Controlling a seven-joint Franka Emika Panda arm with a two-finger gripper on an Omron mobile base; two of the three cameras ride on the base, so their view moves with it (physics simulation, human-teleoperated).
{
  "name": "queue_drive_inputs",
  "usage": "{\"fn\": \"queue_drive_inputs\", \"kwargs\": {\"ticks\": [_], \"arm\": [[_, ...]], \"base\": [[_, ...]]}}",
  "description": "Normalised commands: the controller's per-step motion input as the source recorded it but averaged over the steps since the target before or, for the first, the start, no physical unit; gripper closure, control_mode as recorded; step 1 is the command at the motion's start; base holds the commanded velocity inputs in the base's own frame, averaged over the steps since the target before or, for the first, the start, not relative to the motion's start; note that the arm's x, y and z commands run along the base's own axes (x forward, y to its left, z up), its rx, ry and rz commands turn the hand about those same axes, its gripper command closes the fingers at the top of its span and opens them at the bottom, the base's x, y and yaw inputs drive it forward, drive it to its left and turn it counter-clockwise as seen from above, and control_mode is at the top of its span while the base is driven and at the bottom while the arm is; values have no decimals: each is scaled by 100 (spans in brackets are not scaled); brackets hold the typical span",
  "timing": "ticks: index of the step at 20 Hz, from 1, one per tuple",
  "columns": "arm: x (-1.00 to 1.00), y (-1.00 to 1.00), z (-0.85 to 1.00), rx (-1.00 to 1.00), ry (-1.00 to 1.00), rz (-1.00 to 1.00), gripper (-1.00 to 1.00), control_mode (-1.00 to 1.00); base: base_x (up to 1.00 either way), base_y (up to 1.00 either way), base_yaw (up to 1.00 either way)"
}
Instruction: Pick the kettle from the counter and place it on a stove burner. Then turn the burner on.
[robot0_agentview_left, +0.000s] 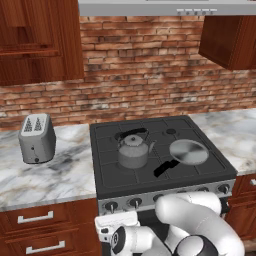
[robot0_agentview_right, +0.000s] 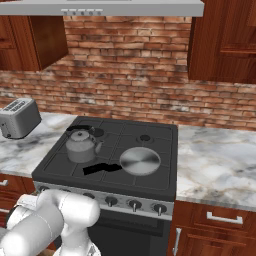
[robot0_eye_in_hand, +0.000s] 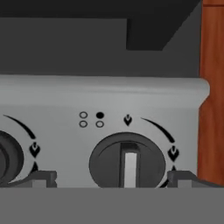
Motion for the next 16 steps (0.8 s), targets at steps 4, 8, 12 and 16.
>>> {"fn": "queue_drive_inputs", "kwargs": {"ticks": [4, 8, 12, 16], "arm": [[11, 0, -24, 0, 0, 0, -100, -100], [15, 0, -12, 0, 0, 0, -100, -100], [12, 3, -3, 0, 0, 0, -100, -100], [2, 1, 0, 0, 0, 0, -100, -100]], "base": [[0, 0, 0], [0, 0, 0], [0, 0, 0], [0, 0, 0]]}}
